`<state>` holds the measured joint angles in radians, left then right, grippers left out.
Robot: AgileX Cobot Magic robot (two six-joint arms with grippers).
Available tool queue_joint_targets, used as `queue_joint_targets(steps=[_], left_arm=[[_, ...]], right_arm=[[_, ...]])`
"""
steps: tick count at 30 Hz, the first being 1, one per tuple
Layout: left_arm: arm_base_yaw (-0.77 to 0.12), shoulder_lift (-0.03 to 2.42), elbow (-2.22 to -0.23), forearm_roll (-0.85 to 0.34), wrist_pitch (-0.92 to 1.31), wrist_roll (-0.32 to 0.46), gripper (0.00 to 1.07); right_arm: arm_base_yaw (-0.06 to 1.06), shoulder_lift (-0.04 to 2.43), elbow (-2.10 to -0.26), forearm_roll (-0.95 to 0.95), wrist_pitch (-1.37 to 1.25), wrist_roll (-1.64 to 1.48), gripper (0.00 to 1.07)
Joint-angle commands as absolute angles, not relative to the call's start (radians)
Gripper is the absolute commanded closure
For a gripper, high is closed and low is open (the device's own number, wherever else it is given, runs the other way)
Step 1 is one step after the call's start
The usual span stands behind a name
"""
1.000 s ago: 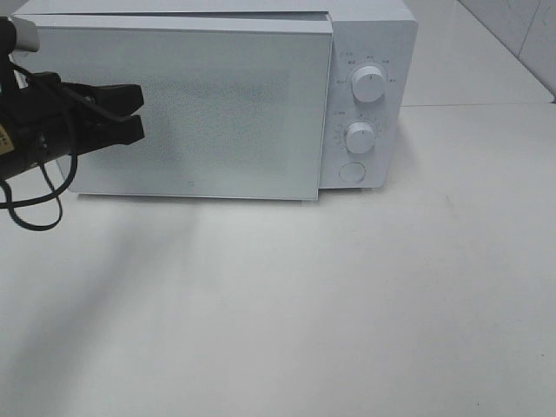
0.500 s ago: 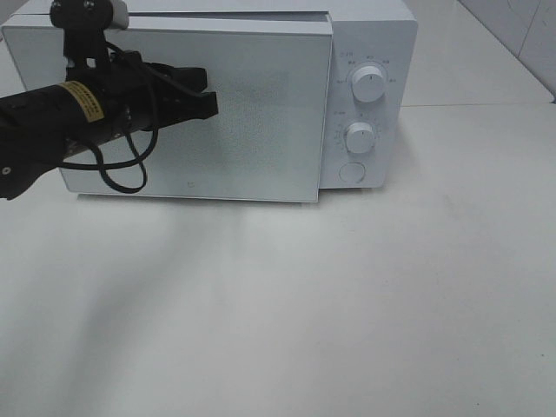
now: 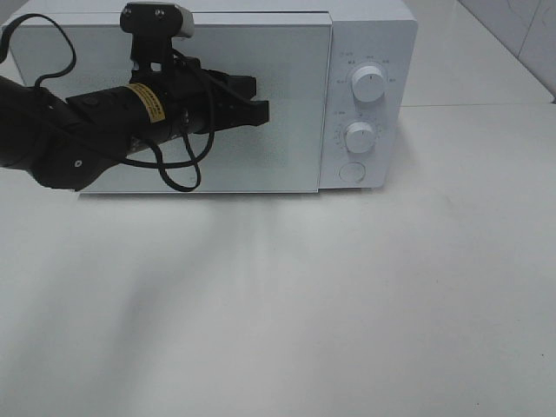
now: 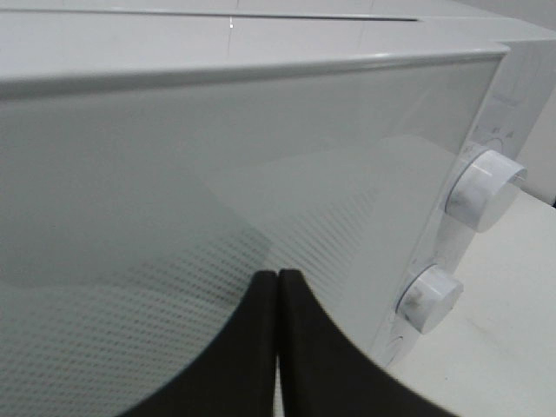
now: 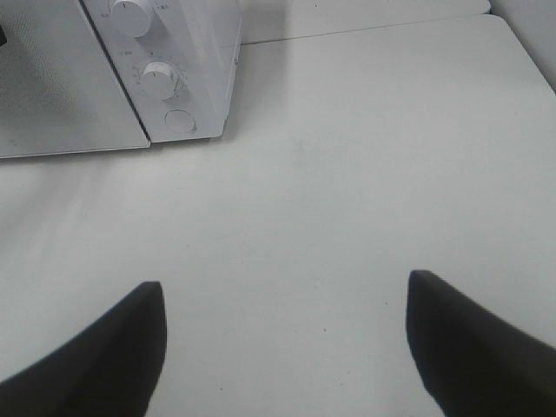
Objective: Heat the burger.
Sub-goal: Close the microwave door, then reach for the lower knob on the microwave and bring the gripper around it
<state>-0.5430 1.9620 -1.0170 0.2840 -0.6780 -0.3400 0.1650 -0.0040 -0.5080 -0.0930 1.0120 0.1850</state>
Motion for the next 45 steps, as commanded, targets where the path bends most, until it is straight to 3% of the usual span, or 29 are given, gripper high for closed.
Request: queue_joint_targets(steps=[1,7,17,27,28,29,30,31,32,33,34,45], left_arm=[[-0.525,1.986,-1.08,0.169,-0.675,-0.334,1.07],[-0.525,2.016,-1.139,0.111,-0.662,-0.291,1.07],[-0.578,1.987,-1.13,0.192,-0.492,-0.298,1.07],[-0.64,1.858,-1.034,0.196,-0.26,-0.296,1.05],[-0.653,1.831,-1.021,0.195,-0.176,-0.297,0.93],[-0.653,1.831,-1.021,0.195,-0.176,-0.297,0.93],[-0.66,1.819,-1.019,0.195,-0.119,-0.297,0.81],[-0.676,1.794,-1.019,0.195,0.0,-0.297,0.49],[-0.676,1.794,-1.019,0.195,0.0,-0.297,0.49],[-0.681,1.785,-1.019,0.194,0.049,-0.297,0.35],[-0.692,1.766,-1.019,0.175,0.142,-0.297,0.08],[-0.698,1.671,-1.021,0.115,0.618,-0.297,0.08]], right_arm=[[0.161,-0.03,-0.507,-0.1,1.007,0.188,0.34],[0.161,-0.03,-0.507,-0.1,1.007,0.188,0.34],[0.161,-0.03,-0.507,-0.1,1.007,0.188,0.34],[0.161,-0.03,-0.507,-0.1,1.007,0.188,0.34],[0.161,-0.03,-0.507,-0.1,1.007,0.188,0.34],[0.161,-0.03,-0.507,-0.1,1.007,0.188,0.34],[0.161,-0.03,-0.507,-0.1,1.007,0.188,0.34],[0.161,-0.03,-0.507,-0.1,1.007,0.188,0.34],[0.161,-0.03,-0.507,-0.1,1.007,0.188,0.34],[0.161,-0.03,-0.507,-0.1,1.007,0.188,0.34],[0.161,-0.03,-0.507,-0.1,1.007,0.188,0.34],[0.161,-0.03,-0.507,-0.096,1.007,0.188,0.34]])
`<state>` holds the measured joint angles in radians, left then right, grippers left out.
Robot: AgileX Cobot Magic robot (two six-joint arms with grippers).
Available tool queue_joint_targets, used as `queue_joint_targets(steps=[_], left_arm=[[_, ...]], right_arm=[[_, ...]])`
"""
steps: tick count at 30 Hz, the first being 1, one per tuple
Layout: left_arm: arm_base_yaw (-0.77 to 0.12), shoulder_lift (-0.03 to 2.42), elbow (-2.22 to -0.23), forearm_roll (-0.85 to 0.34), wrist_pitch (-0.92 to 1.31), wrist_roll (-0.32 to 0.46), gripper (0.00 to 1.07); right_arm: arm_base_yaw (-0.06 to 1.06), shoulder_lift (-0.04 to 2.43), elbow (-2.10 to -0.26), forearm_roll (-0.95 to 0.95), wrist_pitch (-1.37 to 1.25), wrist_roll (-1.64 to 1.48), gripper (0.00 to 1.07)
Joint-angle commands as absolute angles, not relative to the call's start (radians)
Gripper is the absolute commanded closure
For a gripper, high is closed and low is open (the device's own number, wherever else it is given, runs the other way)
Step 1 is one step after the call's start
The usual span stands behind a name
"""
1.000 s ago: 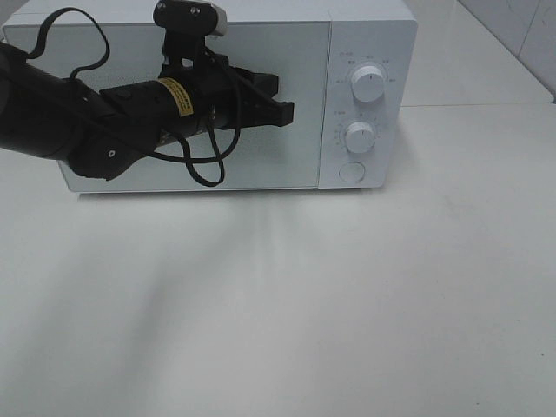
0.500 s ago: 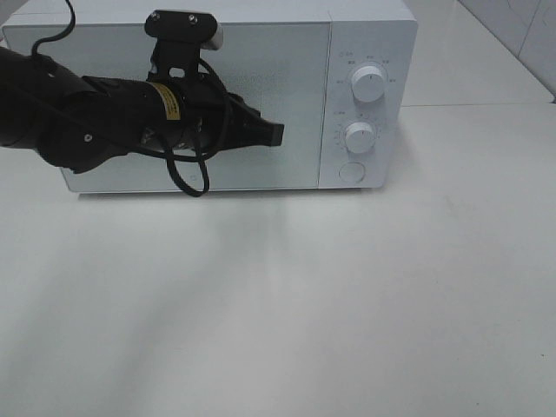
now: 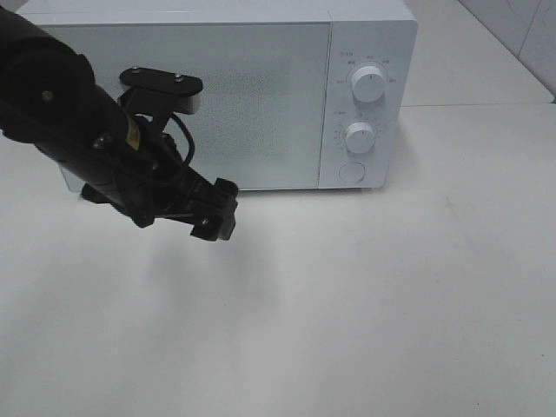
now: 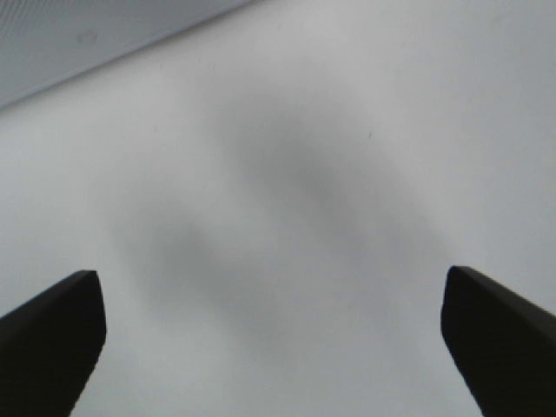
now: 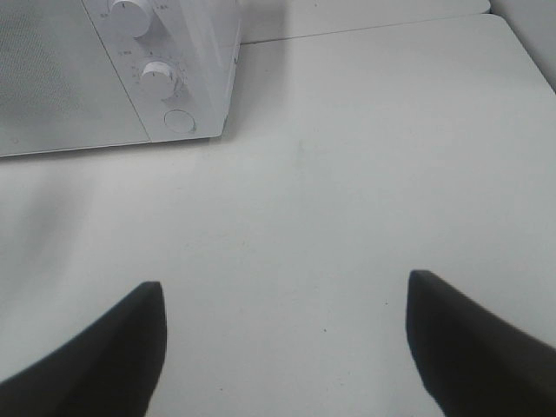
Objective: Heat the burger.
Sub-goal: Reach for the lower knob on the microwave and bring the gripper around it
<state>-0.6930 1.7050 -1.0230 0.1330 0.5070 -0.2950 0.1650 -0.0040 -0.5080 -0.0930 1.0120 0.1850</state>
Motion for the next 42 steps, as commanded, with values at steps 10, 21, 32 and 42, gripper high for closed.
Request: queue_joint_targets(steps=[10,21,32,42], left_arm=[[-0.638,1.564,-1.021,0.093,0.841,-0.288,0.08],[-0.327,1.363,-0.981,-0.046,0.907,-0.096,0.08],[-0.053,1.162,-0.836,-0.149,0.954,0.057,0.08],[-0.027,0.899,-0.641,-0.158,0.958,0.062,0.08]], right_arm=[[0.161,-0.03,-0.507,-0.096,1.007,0.188,0.34],[0.161,-0.03,-0.507,-0.096,1.007,0.188,0.34],[0.161,-0.03,-0.507,-0.096,1.007,0.188,0.34],[0.161,-0.03,-0.507,-0.096,1.007,0.188,0.34]])
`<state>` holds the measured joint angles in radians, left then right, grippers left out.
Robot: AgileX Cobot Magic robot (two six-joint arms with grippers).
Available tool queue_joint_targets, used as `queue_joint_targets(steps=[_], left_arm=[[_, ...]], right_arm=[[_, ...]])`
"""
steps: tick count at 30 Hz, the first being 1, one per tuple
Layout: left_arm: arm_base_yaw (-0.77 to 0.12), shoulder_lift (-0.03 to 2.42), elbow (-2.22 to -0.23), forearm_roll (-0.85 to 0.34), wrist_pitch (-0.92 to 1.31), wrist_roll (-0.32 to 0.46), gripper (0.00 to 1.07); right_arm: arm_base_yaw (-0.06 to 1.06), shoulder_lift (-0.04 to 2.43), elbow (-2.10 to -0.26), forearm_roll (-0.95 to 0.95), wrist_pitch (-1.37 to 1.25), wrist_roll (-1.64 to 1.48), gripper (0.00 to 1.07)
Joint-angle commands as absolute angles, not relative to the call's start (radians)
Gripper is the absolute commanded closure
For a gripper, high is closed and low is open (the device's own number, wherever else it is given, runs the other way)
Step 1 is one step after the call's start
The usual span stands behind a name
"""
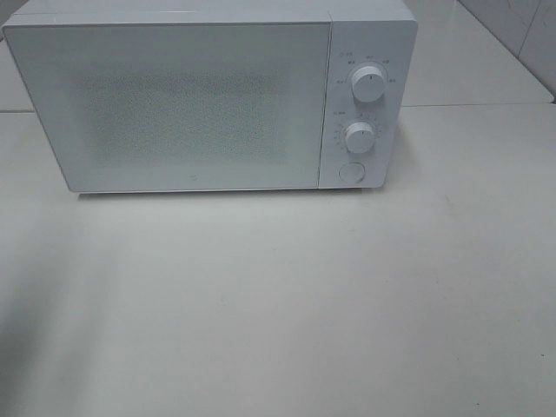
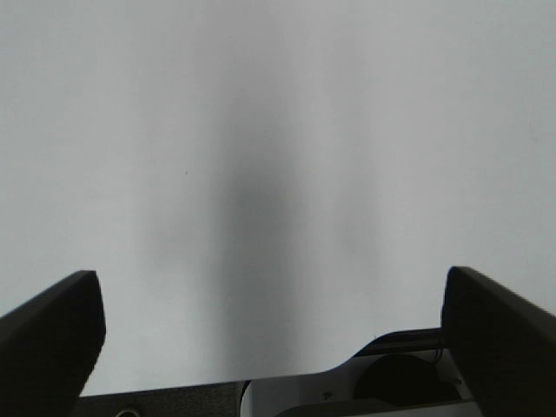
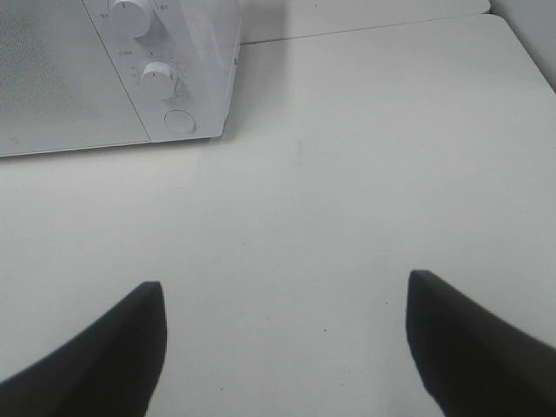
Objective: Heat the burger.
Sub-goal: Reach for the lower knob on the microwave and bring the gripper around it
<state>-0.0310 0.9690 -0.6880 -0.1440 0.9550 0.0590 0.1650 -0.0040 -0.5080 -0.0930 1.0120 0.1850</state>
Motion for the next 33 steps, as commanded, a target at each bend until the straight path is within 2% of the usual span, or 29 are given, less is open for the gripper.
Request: queue_joint_targets(steps=[1,9,33], left_arm=[[-0.027,0.848,-0.604,-0.156,0.957,0.062,0.08],[-0.027,0.668,-0.532,-0.144,0.963,0.062,0.08],[-0.027,0.211,-0.503,-0.126,1.037,0.043,0.08]], right_arm=[[0.161,-0.03,-0.507,-0.096,1.007,0.188,0.34],[0.161,-0.03,-0.507,-0.096,1.007,0.188,0.34],[0.161,-0.03,-0.507,-0.096,1.007,0.189,0.34]])
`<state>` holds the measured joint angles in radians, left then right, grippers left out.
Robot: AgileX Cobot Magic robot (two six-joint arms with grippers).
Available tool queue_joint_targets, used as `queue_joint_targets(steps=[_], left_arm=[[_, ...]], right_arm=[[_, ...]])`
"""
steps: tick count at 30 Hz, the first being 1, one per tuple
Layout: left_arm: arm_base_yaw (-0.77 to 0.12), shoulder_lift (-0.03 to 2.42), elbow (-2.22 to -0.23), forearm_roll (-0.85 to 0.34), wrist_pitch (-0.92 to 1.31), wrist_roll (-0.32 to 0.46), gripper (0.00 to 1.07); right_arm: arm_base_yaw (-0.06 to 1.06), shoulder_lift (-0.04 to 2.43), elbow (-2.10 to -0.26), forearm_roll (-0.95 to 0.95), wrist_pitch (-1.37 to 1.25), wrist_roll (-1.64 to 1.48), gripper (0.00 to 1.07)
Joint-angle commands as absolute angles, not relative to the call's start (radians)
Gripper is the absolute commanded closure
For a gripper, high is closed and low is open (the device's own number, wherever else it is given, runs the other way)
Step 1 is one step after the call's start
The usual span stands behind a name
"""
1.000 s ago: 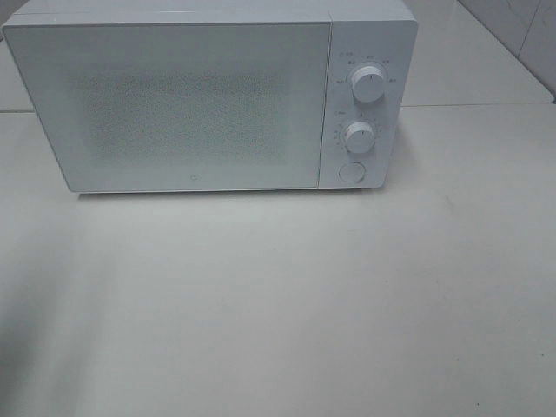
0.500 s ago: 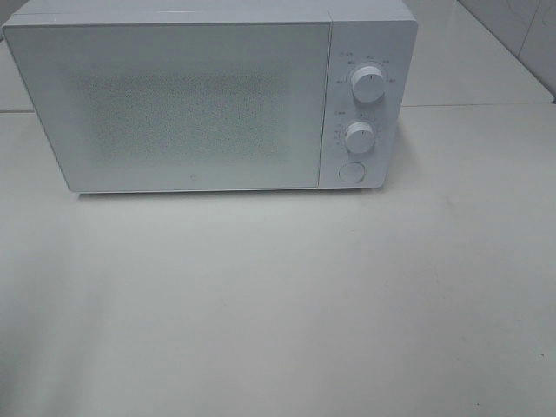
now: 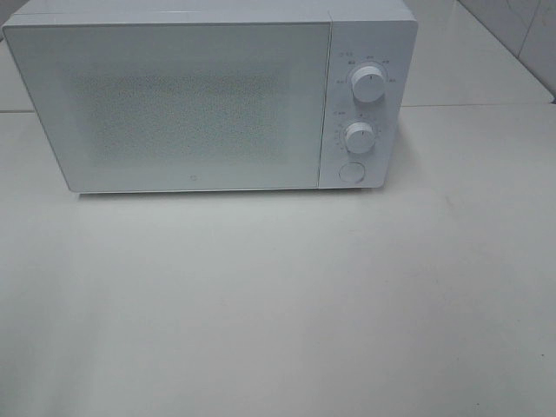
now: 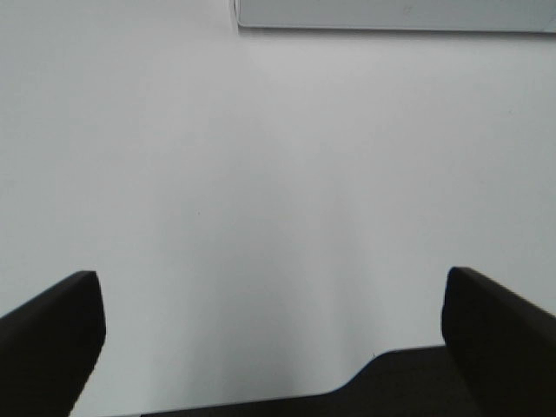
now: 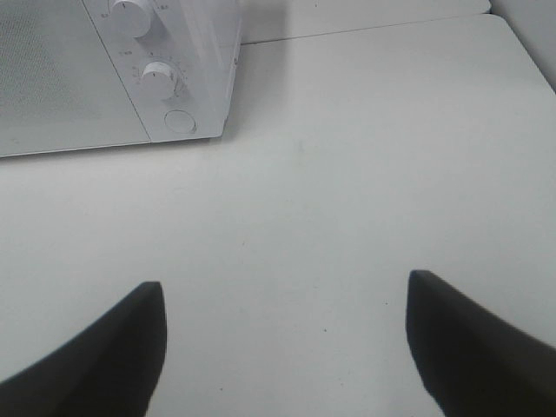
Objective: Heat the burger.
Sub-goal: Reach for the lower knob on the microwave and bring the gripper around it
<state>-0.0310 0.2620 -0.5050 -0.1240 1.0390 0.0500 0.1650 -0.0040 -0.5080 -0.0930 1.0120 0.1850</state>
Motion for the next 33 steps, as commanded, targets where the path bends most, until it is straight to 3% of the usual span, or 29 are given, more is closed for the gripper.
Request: queue_joint_targets(steps=[1,12,33], left_arm=[[-0.027,0.211,-0.503,-0.126,1.037,0.043,0.08],[-0.027,-0.036,-0.503,-0.126,1.037,0.045,0.08],[-0.027,-0.027,-0.503,-0.126,1.037,0.046,0.09]], right_arm=[[0.161,-0.03,-0.507,-0.096,1.007,0.189,0.34],[0.161,-0.03,-0.507,-0.096,1.007,0.189,0.34],[0.162,-0.03,-0.51,-0.096,1.0,0.189,0.34]])
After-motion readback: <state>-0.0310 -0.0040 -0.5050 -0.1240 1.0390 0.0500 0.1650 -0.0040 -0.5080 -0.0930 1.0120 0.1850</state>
